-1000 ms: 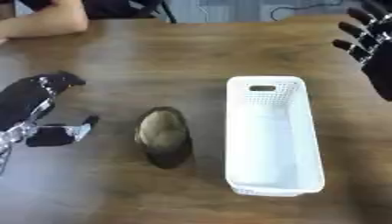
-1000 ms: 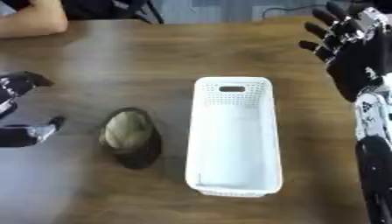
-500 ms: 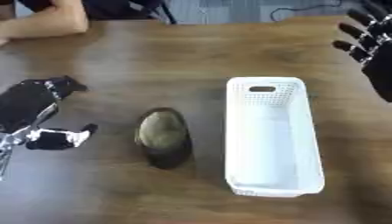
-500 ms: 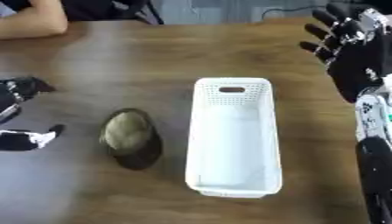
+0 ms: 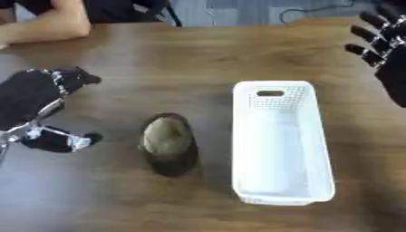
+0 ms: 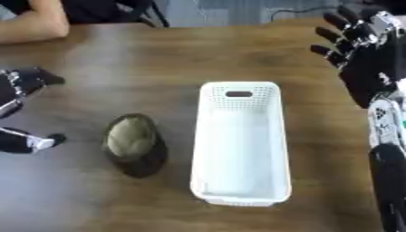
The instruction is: Pick up objects on the table and place them in the box.
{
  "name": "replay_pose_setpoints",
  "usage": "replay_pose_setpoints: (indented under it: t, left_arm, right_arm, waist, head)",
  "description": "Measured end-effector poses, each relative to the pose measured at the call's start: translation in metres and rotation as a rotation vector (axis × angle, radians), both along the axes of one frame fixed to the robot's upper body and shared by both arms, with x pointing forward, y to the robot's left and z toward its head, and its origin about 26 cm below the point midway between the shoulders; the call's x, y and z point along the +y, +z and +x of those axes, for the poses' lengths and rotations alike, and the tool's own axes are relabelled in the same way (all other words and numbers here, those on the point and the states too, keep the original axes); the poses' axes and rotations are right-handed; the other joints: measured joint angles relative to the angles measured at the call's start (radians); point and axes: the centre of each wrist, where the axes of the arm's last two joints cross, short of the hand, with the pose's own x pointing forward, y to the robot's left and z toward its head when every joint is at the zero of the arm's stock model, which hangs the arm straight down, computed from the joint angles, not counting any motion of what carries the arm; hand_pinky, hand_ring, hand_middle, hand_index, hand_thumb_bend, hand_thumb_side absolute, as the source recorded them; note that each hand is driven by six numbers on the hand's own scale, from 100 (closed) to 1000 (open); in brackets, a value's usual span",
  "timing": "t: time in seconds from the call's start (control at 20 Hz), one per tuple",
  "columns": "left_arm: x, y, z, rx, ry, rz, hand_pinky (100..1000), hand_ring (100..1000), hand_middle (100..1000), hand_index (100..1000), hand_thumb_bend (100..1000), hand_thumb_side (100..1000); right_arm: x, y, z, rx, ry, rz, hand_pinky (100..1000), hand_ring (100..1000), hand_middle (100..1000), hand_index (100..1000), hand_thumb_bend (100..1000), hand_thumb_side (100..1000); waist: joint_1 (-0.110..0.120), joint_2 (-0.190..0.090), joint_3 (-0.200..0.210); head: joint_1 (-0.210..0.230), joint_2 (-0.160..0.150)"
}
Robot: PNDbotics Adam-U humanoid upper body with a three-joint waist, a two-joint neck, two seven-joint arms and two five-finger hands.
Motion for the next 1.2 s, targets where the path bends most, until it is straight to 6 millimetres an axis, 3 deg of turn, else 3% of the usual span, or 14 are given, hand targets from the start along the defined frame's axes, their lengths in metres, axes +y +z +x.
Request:
replay_pose_setpoints:
  t: [0.15, 0.45, 0.6, 1.2]
  left_arm:
    - [-0.007, 0.012, 0.0, 0.071, -0.081, 0.005, 100, 100, 741, 842, 535, 414]
    - [-0.016, 0.056, -0.007, 0.196, -0.247, 0.138, 100, 100, 740, 851, 563, 372]
    - [-0.02, 0.066, -0.007, 0.261, -0.313, 0.189, 100, 100, 739, 850, 563, 355]
    - [-0.037, 0.072, 0.002, 0.295, -0.415, 0.194, 100, 100, 723, 835, 524, 321]
  right_arm:
    - [0.0, 0.0, 0.0, 0.001, 0.0, -0.001, 812, 927, 944, 1000, 100, 1000]
    - [-0.001, -0.004, -0.001, 0.011, 0.001, -0.012, 813, 928, 944, 1000, 100, 1000]
    - [0.0, -0.007, -0.001, 0.023, 0.006, -0.02, 814, 928, 945, 1000, 100, 1000]
    - [0.0, -0.009, -0.001, 0.033, 0.014, -0.037, 815, 929, 945, 1000, 100, 1000]
  waist:
    - [0.001, -0.004, -0.001]
    - [0.017, -0.022, -0.001]
    - [0.025, -0.028, -0.006]
    - [0.033, -0.028, -0.016]
  head:
    - [0.0, 0.0]
    - [0.002, 0.008]
    - [0.003, 0.009]
    - [0.003, 0.009]
